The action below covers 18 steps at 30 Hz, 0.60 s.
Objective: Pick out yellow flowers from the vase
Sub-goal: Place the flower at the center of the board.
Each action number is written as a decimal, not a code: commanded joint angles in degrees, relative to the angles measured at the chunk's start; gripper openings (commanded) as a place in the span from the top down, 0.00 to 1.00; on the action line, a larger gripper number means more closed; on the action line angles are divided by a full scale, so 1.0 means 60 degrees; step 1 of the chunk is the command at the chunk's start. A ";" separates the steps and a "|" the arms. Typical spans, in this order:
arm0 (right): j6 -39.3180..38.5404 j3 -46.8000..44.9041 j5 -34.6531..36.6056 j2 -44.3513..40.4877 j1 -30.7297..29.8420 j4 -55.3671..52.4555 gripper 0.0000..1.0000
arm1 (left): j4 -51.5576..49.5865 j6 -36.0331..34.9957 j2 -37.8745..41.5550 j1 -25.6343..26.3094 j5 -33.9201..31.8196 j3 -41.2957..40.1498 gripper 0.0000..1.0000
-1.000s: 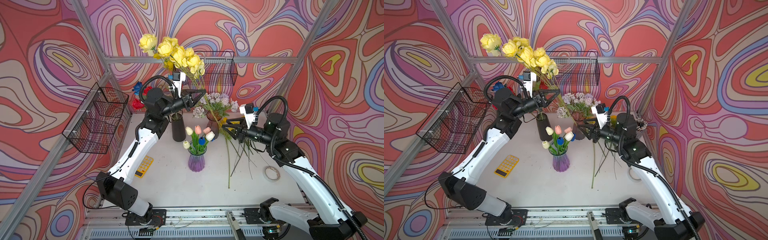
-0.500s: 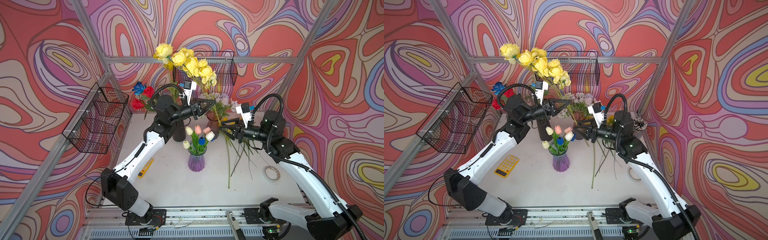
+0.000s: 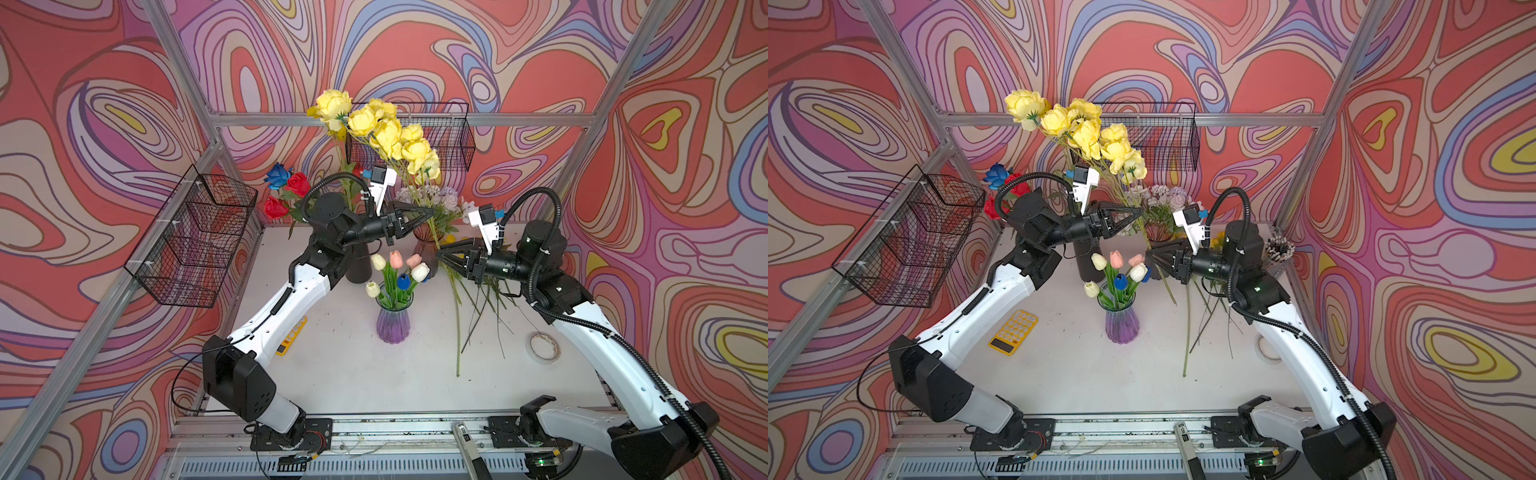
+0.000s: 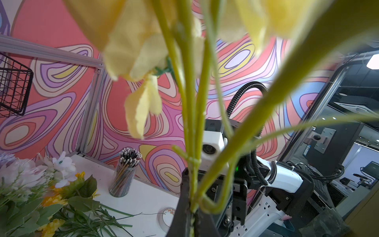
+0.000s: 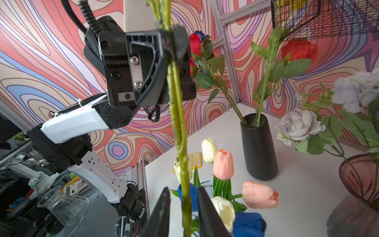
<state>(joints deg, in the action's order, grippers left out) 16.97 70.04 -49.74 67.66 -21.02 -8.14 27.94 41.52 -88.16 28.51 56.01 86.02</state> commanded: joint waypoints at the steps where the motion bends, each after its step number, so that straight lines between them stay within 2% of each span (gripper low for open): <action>1: 0.0158 -0.0174 -0.0123 0.0116 0.0019 0.0280 0.79 | 0.0968 0.0388 0.0279 0.0040 0.0494 -0.0107 1.00; 5: 0.0275 -0.0268 -0.0122 0.0104 0.0026 0.0435 0.84 | 0.0938 0.0362 0.0286 0.0042 0.0582 -0.0098 1.00; 8: 0.0388 -0.0384 -0.0213 0.0077 0.0031 0.0614 0.91 | 0.0853 0.0333 0.0279 0.0039 0.0634 -0.0062 1.00; 10: 0.0540 -0.0470 -0.0296 0.0025 0.0033 0.0828 1.00 | 0.0712 0.0254 0.0308 0.0038 0.0641 -0.0054 1.00; 14: 0.0838 -0.0681 -0.0131 -0.0183 0.0038 0.1338 1.00 | 0.0129 -0.0160 0.0474 0.0038 0.0572 -0.0109 0.88; 18: 0.0765 -0.0751 0.0565 -0.0425 0.0035 0.1366 1.00 | -0.1390 -0.1361 0.0973 0.0042 -0.0038 -0.0323 0.65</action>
<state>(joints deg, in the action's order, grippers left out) 20.97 66.06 -50.46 66.92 -21.08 -2.11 25.26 39.09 -86.46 28.51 56.95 84.75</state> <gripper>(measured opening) 0.064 0.273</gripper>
